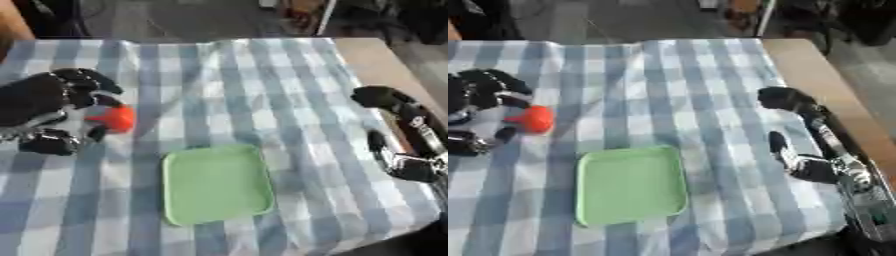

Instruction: Pick up objects on the table and place them in the box.

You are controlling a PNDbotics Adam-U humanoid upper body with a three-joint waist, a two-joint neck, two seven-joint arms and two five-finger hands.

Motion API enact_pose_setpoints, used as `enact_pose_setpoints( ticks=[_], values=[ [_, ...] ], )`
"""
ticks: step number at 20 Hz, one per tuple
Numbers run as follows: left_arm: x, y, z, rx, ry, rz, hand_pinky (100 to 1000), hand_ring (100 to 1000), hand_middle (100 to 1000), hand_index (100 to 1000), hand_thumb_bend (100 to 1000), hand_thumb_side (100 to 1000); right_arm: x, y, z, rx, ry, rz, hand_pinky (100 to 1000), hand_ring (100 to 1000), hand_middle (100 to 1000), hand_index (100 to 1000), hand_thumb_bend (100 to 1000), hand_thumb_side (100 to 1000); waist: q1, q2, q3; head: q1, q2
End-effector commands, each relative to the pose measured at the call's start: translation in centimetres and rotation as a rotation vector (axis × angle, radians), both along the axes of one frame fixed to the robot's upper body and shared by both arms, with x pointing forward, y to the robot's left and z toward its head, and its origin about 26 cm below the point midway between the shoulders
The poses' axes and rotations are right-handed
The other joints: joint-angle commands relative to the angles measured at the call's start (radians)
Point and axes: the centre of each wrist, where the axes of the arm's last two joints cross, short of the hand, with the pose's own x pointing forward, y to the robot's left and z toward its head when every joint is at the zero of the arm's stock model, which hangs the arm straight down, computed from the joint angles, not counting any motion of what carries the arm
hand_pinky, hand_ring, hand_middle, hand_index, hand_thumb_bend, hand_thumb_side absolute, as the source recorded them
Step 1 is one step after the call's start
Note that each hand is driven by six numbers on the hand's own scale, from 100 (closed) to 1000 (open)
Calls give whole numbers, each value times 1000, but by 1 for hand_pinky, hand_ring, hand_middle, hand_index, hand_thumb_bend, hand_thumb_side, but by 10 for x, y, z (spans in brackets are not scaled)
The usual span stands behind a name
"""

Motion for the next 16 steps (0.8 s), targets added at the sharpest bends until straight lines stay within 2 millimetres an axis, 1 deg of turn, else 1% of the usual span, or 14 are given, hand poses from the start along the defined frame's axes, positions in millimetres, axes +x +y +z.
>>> enact_pose_setpoints(
  ticks=[1, 4, 7, 10, 16],
  values=[
    [-31, -7, 40, -106, -22, -67, 870, 872, 851, 800, 296, 270, 0, -5, 7, -196, -95, 132, 836, 839, 864, 857, 100, 439, 6, -10, 3, -21, -1],
    [-59, -16, 55, -190, 11, -116, 870, 872, 850, 793, 294, 262, 0, -5, 7, -195, -96, 130, 836, 840, 864, 857, 100, 439, 5, -10, 5, -23, 1],
    [-78, -19, 64, -226, 34, -136, 870, 872, 851, 791, 292, 260, 0, -6, 7, -195, -96, 128, 836, 840, 864, 857, 100, 438, 5, -11, 7, -25, 1],
    [-83, -15, 65, -250, 48, -135, 868, 873, 852, 787, 287, 260, -1, -6, 7, -195, -95, 126, 836, 839, 864, 857, 100, 438, 6, -12, 8, -27, 1],
    [-84, -12, 63, -273, 67, -143, 868, 873, 853, 783, 278, 264, -1, -6, 6, -194, -95, 123, 836, 840, 864, 857, 100, 436, 7, -16, 8, -29, -1]
  ],
)
